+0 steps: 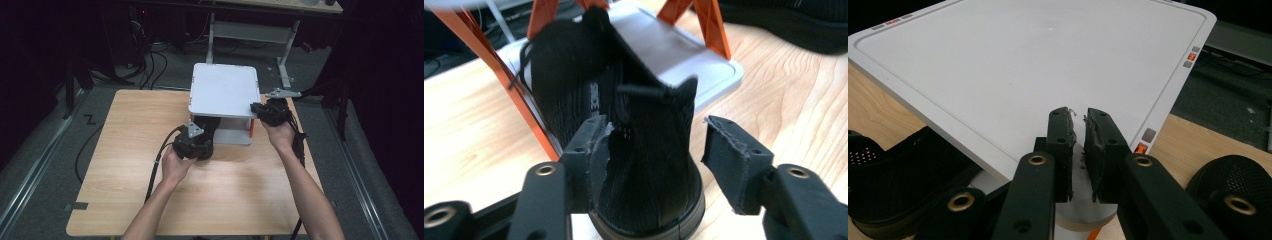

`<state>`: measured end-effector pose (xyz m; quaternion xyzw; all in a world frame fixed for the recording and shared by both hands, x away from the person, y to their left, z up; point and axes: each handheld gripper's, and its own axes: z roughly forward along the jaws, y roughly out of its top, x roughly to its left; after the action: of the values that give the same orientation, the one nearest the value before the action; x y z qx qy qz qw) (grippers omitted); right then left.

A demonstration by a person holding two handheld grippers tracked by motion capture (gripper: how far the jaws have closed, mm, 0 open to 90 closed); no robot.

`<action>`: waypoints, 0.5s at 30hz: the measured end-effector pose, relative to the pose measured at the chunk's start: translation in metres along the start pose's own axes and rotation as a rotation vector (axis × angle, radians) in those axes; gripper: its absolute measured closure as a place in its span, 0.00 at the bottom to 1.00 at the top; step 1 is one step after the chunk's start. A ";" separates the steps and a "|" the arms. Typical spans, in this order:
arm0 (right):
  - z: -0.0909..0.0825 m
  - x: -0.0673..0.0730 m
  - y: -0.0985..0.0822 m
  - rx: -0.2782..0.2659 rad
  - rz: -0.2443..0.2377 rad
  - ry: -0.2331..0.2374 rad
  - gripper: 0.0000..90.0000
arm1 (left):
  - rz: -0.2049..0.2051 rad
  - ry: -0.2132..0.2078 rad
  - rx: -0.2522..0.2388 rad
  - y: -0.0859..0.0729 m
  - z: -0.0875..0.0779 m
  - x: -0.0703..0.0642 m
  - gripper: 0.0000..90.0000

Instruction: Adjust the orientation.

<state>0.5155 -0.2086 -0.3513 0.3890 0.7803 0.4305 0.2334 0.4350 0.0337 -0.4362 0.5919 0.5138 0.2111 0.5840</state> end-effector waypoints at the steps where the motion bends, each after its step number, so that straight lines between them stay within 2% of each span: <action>1: 0.000 0.000 0.000 0.001 0.000 0.000 0.90 | 0.000 0.004 0.003 -0.002 0.002 0.000 0.59; 2: 0.000 0.000 0.000 0.001 0.000 0.000 0.90 | -0.006 -0.014 0.018 -0.004 0.005 0.000 0.66; 4: 0.000 0.000 0.000 0.001 0.001 -0.001 0.90 | 0.000 -0.002 0.021 -0.005 0.010 -0.002 0.75; 7: 0.000 0.000 0.000 0.002 0.002 -0.001 0.90 | 0.006 0.012 0.021 -0.005 0.013 -0.003 0.82; 8: 0.000 0.000 0.000 0.001 0.000 0.000 0.90 | 0.007 0.021 0.018 -0.005 0.015 -0.003 0.82; 9: 0.000 0.000 0.000 0.001 -0.001 0.000 0.90 | 0.014 0.049 0.009 -0.004 0.019 -0.003 0.84; 11: 0.000 0.000 0.000 0.001 0.001 -0.001 0.91 | 0.020 0.059 0.003 -0.004 0.022 -0.002 0.86; 13: 0.000 0.000 0.000 0.002 -0.003 -0.002 0.92 | 0.006 0.089 -0.022 -0.002 0.030 -0.001 0.87; 15: 0.000 0.000 0.000 0.001 -0.003 -0.003 0.92 | 0.006 0.098 -0.030 -0.002 0.033 -0.001 0.87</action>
<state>0.5159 -0.2088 -0.3512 0.3884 0.7807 0.4292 0.2352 0.4620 0.0169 -0.4455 0.5734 0.5369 0.2495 0.5664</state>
